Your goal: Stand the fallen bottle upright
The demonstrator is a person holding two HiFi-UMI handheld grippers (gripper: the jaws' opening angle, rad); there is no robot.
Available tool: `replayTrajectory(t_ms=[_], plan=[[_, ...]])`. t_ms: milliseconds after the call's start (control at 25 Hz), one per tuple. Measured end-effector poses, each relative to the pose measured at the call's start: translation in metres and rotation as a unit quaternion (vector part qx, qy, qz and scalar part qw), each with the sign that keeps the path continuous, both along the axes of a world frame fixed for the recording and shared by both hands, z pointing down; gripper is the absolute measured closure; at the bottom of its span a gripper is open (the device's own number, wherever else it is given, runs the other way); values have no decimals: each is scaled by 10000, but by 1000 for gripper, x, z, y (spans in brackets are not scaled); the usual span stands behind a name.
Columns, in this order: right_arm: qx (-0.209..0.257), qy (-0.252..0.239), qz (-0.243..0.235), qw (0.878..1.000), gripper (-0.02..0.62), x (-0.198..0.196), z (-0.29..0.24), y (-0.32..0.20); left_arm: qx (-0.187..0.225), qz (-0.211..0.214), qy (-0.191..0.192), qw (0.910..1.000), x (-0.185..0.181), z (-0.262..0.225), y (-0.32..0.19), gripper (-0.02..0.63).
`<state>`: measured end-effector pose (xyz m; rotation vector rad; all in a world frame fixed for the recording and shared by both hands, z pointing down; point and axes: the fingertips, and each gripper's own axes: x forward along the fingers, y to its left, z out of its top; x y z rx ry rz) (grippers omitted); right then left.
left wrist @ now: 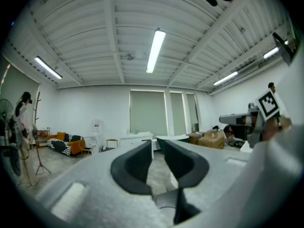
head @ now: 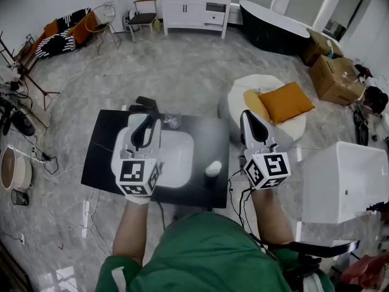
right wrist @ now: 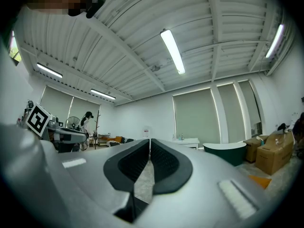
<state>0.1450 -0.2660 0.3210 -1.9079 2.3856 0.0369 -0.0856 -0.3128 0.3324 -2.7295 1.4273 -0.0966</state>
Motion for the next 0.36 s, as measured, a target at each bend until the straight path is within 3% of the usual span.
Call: replayTrajectory(t_ms=[360], plan=[[-10,-38,-87,10000,584,17,13,9,1,18,-42,10000,22,13,18,528]])
